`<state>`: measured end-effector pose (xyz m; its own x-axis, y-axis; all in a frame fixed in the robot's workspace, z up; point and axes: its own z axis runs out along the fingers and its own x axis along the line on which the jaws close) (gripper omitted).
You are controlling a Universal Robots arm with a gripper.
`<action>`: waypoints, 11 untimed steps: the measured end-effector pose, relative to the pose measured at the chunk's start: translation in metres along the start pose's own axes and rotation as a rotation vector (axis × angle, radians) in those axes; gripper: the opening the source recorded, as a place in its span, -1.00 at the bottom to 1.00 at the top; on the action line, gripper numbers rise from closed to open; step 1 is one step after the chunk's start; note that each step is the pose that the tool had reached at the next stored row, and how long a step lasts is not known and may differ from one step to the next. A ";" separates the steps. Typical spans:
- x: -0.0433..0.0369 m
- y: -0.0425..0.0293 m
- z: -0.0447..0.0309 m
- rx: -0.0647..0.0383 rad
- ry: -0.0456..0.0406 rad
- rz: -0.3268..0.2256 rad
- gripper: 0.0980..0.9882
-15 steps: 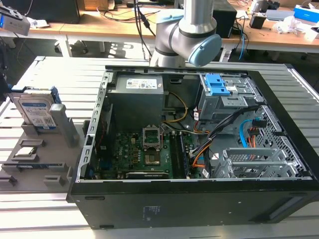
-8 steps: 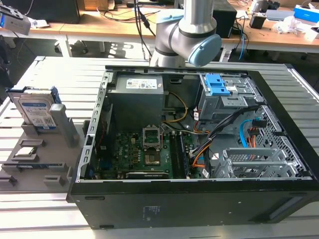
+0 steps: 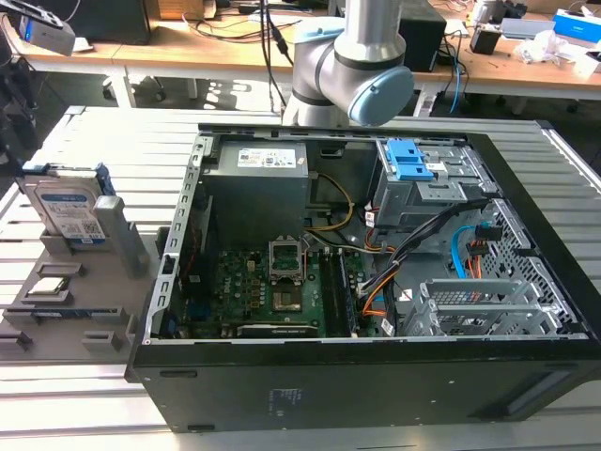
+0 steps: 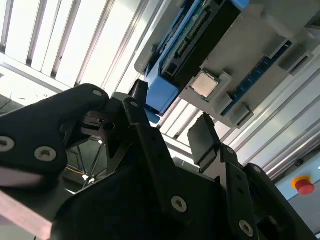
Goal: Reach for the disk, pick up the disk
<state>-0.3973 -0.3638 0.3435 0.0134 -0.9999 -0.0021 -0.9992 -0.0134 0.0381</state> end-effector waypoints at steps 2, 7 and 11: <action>-0.0002 -0.0011 0.0041 0.000 -0.0001 0.006 0.13; -0.0003 -0.0055 0.0204 -0.001 -0.0004 0.010 0.13; -0.0013 -0.0061 0.0364 -0.001 -0.0003 0.010 0.13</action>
<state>-0.3926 -0.3624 0.3069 0.0033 -1.0000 -0.0020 -0.9992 -0.0034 0.0394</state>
